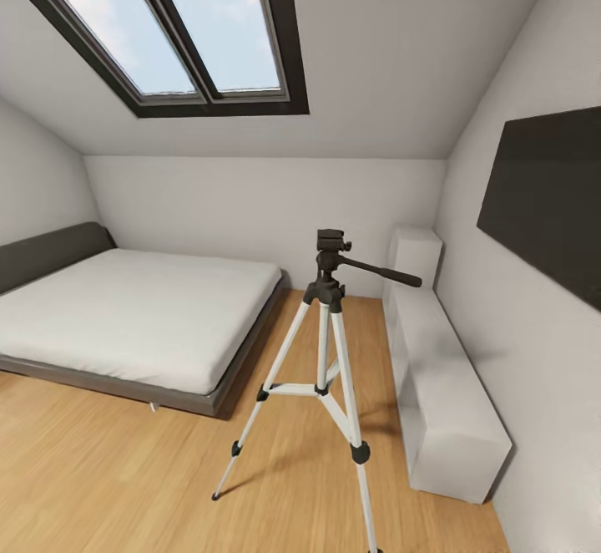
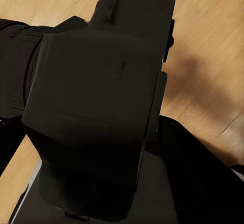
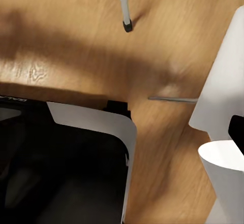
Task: Attach the digital camera to the camera tripod in the bedroom.
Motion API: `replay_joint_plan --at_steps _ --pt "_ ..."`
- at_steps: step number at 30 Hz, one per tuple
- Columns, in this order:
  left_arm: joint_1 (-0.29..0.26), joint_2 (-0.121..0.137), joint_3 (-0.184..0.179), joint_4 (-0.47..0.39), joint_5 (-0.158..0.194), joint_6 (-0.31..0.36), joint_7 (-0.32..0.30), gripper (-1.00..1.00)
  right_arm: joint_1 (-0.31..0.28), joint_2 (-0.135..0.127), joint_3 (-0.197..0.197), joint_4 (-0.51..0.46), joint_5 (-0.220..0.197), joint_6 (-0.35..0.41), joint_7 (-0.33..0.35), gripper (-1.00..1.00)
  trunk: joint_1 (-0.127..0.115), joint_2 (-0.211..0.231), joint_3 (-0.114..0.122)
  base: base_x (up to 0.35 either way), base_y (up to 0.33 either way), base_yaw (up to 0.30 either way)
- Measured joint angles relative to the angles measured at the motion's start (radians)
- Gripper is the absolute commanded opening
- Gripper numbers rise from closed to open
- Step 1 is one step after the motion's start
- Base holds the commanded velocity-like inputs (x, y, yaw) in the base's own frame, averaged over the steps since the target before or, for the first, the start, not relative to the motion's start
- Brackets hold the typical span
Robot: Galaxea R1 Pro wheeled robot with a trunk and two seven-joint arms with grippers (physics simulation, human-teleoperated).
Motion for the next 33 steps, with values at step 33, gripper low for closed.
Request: replay_joint_plan --at_steps 33 --pt "0.0 0.0 0.0 0.0 0.0 0.0 0.0 -1.0 0.0 -0.001 0.0 0.0 0.0 0.0 0.0 1.0 0.0 0.0 0.0 0.035 0.0 -0.044"
